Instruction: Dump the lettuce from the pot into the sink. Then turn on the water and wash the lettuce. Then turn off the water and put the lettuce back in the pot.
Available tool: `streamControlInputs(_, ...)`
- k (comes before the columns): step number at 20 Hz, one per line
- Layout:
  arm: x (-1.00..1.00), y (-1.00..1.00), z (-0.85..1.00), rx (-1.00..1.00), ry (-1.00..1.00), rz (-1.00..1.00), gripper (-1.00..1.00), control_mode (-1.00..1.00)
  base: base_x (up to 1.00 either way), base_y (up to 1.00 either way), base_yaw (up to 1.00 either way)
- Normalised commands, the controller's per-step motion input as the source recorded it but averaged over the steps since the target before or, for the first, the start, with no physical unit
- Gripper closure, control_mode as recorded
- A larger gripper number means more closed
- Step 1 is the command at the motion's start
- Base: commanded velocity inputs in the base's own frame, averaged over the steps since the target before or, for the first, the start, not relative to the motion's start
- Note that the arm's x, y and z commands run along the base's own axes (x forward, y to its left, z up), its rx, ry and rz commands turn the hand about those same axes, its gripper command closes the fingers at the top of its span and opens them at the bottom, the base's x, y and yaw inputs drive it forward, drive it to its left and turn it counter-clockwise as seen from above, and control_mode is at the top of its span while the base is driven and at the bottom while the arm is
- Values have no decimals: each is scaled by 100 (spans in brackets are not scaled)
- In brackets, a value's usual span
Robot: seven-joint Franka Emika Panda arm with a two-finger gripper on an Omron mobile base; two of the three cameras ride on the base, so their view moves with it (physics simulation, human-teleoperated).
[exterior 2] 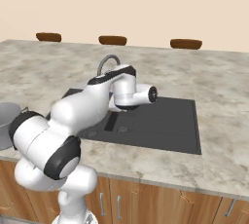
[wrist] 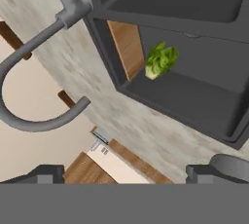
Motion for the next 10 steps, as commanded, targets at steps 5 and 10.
streamControlInputs(5,20,-2,0,18,21,-6,-100,-100,0,0,0)
streamControlInputs(10,9,-3,0,18,18,-4,-100,-100,0,0,0)
